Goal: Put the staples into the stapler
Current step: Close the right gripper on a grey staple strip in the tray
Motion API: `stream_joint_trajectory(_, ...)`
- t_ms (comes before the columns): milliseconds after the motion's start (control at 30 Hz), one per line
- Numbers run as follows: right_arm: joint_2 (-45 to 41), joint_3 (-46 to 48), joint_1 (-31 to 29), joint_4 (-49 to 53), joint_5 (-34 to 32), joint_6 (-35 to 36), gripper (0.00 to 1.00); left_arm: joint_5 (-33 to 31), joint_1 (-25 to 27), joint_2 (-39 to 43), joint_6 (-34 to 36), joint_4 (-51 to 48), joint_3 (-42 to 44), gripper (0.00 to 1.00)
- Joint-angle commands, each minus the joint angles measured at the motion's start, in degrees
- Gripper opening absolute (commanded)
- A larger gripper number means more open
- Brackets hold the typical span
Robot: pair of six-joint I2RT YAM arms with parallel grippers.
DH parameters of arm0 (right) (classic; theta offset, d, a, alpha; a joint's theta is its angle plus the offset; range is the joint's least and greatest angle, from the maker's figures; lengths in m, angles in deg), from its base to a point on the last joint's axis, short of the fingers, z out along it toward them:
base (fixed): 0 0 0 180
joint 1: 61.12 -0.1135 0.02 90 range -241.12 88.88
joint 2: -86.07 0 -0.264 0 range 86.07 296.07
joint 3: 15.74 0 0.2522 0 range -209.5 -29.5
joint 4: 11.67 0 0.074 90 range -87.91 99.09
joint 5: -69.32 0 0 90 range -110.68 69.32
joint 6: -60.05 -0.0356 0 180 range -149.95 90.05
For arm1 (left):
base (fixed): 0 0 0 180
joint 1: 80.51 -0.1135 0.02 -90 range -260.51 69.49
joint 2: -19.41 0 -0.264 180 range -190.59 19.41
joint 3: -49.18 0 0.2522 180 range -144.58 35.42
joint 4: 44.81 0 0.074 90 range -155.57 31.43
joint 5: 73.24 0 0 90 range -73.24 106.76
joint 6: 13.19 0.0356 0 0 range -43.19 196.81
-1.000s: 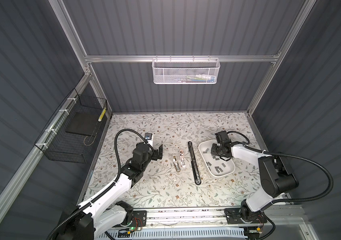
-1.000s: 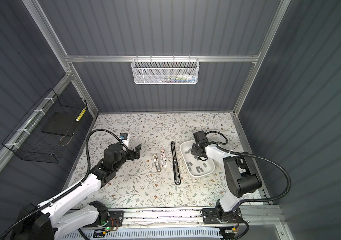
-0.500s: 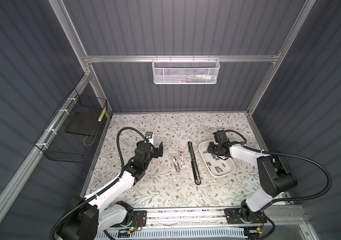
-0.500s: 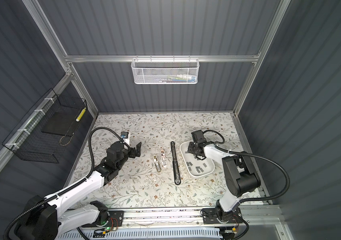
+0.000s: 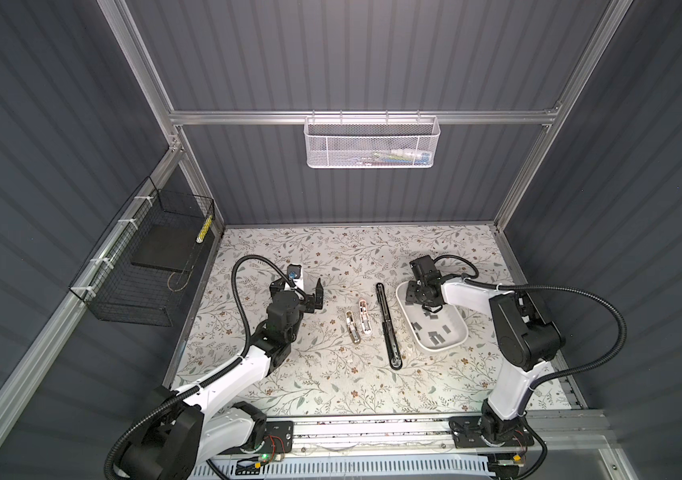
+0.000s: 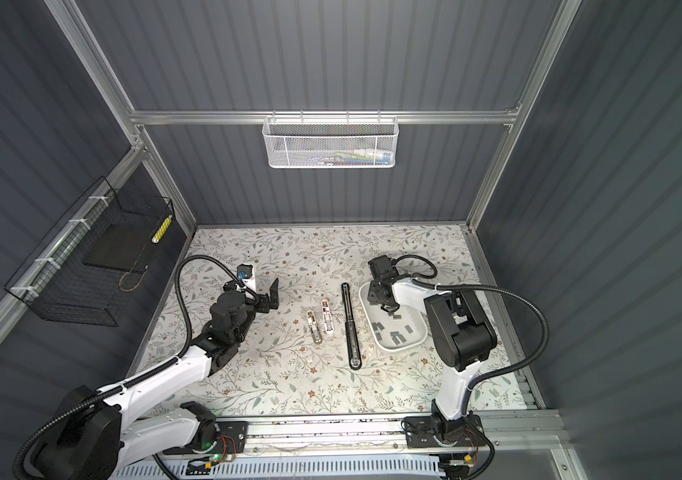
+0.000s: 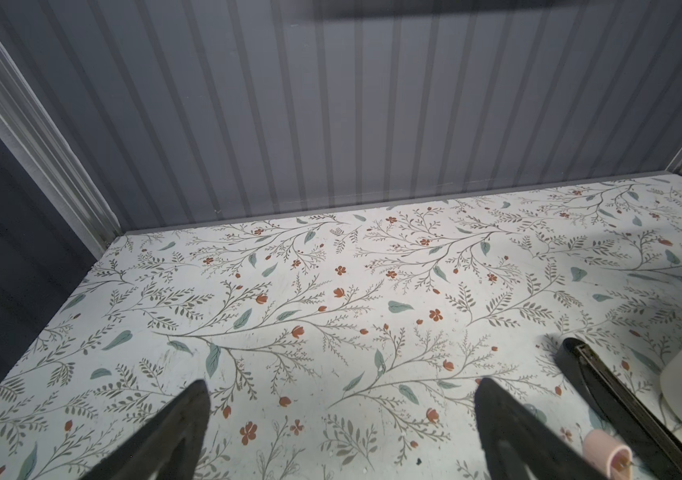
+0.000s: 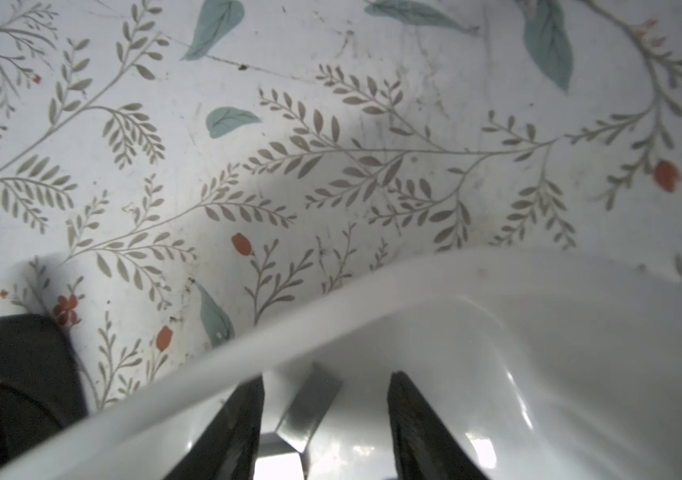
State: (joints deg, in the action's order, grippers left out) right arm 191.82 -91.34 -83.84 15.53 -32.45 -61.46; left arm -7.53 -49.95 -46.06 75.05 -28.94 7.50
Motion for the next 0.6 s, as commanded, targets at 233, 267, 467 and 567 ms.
stream_joint_trajectory(233, 0.94, -1.00, -1.23, 4.50, -6.94, -1.40, 0.36, -1.95, -0.09, 2.32, 1.14, 3.59, 1.82, 0.99)
stream_joint_trajectory(267, 0.85, -0.91, -1.30, 4.62, -7.17, -1.44, 0.35, -1.92, -0.09, 2.27, 1.14, 3.61, 1.91, 0.99)
stream_joint_trajectory(467, 0.86, -0.82, -1.50, 4.76, -7.62, -1.12, 0.31, -1.86, -0.07, 1.80, 0.92, 3.88, 1.58, 0.99)
stream_joint_trajectory(567, 1.47, -1.34, -1.51, 4.60, -7.45, -0.76, 0.31, -1.64, -0.08, 1.56, 0.87, 3.88, 1.56, 0.99)
